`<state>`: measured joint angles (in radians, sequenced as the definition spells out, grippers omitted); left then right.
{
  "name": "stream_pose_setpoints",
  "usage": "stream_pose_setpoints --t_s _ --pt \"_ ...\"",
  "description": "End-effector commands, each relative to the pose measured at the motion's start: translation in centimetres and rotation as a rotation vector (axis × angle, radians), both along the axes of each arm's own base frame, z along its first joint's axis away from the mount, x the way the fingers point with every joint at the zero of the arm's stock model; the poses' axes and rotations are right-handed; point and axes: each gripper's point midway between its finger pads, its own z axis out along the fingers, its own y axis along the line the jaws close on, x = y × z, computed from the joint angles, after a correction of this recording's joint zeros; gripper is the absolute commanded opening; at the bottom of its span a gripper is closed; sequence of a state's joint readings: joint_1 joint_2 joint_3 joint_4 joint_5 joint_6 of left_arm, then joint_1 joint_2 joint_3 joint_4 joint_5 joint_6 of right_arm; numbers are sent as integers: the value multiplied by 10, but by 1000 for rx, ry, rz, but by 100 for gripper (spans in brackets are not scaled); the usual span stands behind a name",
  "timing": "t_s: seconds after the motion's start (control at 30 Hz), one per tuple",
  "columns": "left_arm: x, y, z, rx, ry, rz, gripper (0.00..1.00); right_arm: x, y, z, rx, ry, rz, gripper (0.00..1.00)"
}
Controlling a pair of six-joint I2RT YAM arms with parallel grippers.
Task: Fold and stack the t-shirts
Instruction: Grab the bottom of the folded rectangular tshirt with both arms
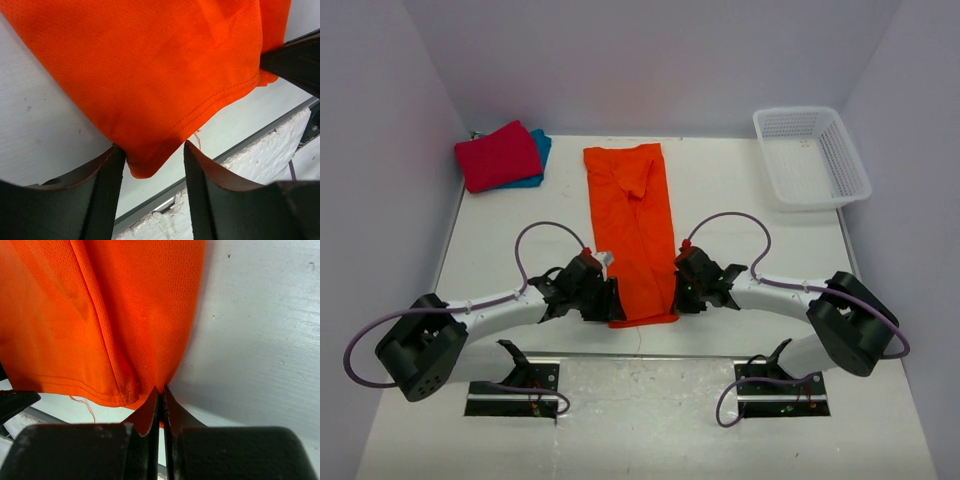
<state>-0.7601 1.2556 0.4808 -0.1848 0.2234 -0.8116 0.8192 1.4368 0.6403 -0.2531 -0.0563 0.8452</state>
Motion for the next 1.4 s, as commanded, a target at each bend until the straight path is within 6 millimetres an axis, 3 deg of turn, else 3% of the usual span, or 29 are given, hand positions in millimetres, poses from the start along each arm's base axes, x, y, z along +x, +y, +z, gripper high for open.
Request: stream_pose_setpoints --t_s 0.0,0.3,0.4,0.7,0.87,1.13,1.37 --pt "2 4 -6 27 -7 23 50 -7 -2 -2 -5 9 14 0" --pt "1 6 -7 42 -3 40 17 -8 -2 -6 -10 17 21 0" --pt "-3 7 -9 46 11 38 0 -8 -4 -7 -21 20 11 0" --pt "-14 28 -2 85 3 76 0 -5 -26 -7 -104 -9 -71 0" --pt "-18 39 0 107 -6 94 0 -7 -29 -10 -107 -1 -78 0" --pt "-35 47 -20 117 55 95 0 -15 -27 -11 -99 15 -56 0" --pt "-40 60 -19 151 51 111 0 -14 -36 -12 -137 2 -69 0"
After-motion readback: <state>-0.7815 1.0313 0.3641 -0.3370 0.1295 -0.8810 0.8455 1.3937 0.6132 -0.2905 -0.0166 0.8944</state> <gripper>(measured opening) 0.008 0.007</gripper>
